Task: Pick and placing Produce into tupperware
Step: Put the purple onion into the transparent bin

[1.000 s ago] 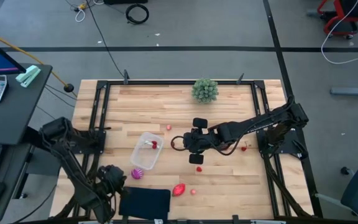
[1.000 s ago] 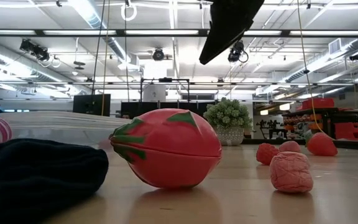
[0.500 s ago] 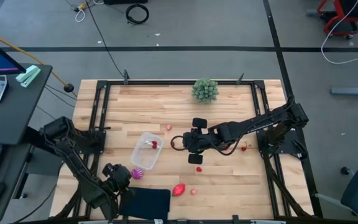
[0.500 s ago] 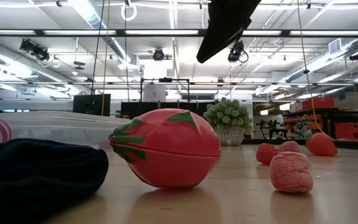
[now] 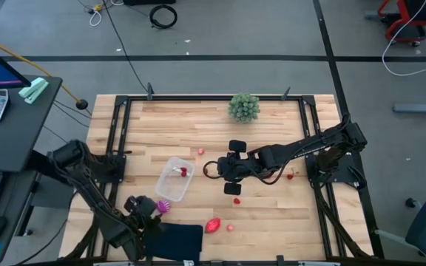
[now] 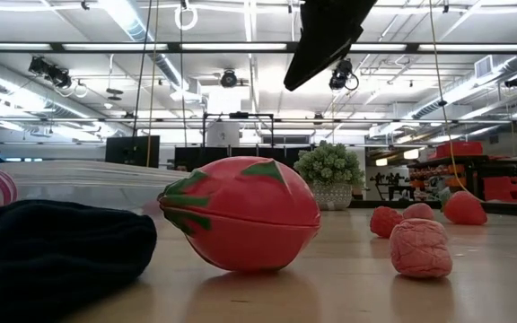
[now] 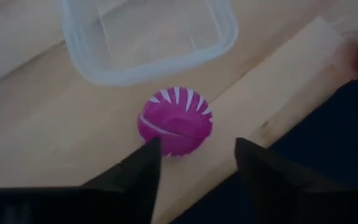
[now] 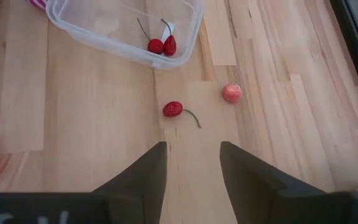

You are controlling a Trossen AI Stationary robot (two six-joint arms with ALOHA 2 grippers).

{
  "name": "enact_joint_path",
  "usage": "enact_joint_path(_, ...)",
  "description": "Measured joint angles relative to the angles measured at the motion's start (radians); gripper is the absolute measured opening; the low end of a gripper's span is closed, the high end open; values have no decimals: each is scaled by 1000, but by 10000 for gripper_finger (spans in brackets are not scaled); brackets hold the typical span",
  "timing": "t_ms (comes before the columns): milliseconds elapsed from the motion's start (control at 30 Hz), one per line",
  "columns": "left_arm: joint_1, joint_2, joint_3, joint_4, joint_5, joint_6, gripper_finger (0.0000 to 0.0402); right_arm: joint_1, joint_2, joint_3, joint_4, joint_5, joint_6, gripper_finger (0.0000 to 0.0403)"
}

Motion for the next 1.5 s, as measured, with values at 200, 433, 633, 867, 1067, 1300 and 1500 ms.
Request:
enact_joint_path(200, 17, 84, 0, 52, 0, 32, 280, 0, 0, 0, 0, 0, 0, 157)
enact_joint_path(433, 55, 165, 0, 19, 0, 33, 297, 0, 0, 0, 1, 0, -1, 157)
enact_joint_path(633, 92, 196, 0, 17, 0, 54, 304, 0, 0, 0, 4, 0, -1, 157)
enact_joint_path(867, 135, 201, -10, 33, 1, 113, 305, 0, 0, 0, 4, 0, -3, 156)
enact_joint_path(1067, 161, 199, -20, 44, 97, 110, 294, 0, 0, 0, 4, 0, -3, 156)
enact_joint_path(1300, 164, 197, -20, 75, 114, 103, 272, 0, 0, 0, 4, 0, -2, 155)
enact_joint_path(1500, 164, 198, -13, 73, 121, 103, 271, 0, 0, 0, 4, 0, -2, 155)
